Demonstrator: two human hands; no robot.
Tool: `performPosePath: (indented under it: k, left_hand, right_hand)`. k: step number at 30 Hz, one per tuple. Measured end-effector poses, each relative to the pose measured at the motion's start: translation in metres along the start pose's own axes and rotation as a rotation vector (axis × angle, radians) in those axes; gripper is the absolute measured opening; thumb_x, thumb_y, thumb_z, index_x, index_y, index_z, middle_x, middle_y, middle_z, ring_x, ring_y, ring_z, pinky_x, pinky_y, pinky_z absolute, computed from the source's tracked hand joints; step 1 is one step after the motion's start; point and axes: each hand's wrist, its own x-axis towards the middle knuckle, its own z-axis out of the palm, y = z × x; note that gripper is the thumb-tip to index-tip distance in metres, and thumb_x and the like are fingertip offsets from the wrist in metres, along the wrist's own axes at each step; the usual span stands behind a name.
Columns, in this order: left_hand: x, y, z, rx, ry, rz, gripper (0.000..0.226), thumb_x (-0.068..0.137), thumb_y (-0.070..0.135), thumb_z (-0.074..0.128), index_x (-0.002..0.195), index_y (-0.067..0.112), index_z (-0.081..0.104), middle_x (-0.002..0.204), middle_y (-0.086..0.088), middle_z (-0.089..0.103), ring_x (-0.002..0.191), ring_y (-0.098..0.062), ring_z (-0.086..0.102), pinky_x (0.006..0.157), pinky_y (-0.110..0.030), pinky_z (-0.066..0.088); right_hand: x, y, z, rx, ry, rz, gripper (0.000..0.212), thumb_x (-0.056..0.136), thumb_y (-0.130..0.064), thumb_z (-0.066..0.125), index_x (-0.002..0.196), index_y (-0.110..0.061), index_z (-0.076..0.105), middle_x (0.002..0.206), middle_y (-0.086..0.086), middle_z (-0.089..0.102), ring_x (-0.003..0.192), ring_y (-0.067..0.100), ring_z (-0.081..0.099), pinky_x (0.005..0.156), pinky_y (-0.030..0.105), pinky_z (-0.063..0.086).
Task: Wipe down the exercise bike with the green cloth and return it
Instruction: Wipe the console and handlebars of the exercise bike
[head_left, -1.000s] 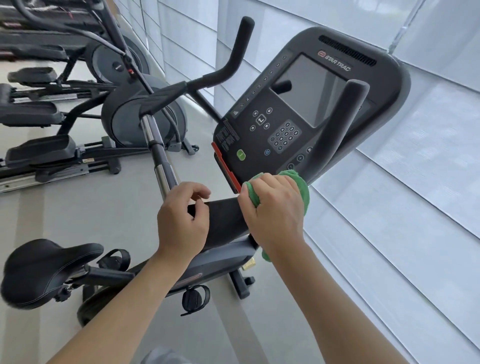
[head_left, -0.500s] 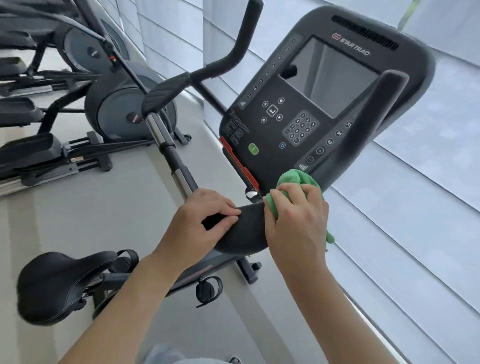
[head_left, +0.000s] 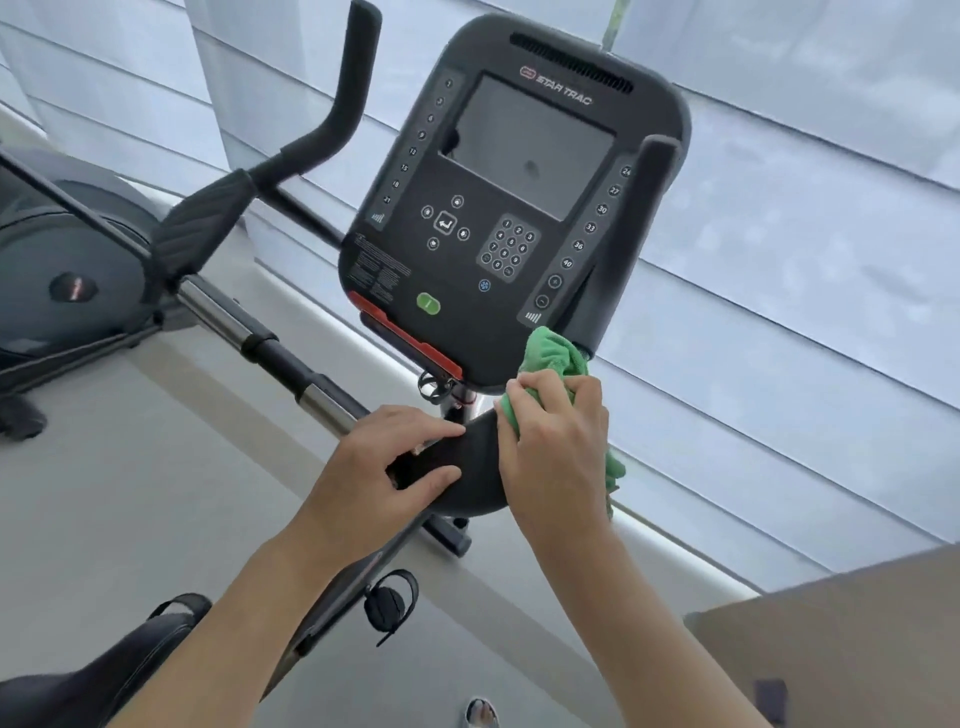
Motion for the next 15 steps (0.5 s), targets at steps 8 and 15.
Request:
performPosePath:
  k: [8,15]
  left_hand:
    - [-0.005,-0.011,-0.014,-0.006,-0.129,0.097,0.057,0.083,0.045,0.078,0.133,0.024,0.066,0.123,0.015,0.066,0.123,-0.008,0.057,0.099,-0.032,0.055]
    - [-0.018,-0.028,-0.016,0.069,-0.053,0.168,0.061,0.085,0.056,0.076,0.128,0.013,0.069,0.116,0.007,0.067,0.113,-0.016,0.06,0.099,-0.036,0.054]
  right_hand:
    - [-0.051,-0.039,-0.004,0.03,-0.007,-0.002,0.02,0.101,-0.016,0.066,0.114,-0.006,0.077,0.108,0.002,0.07,0.094,0.03,0.054,0.08,0.047,0.054]
    - [-0.082,-0.052,-0.025,0.284,-0.103,0.052,0.021,0.097,-0.017,0.075,0.115,-0.006,0.079,0.112,-0.004,0.07,0.104,0.018,0.049,0.101,0.012,0.038]
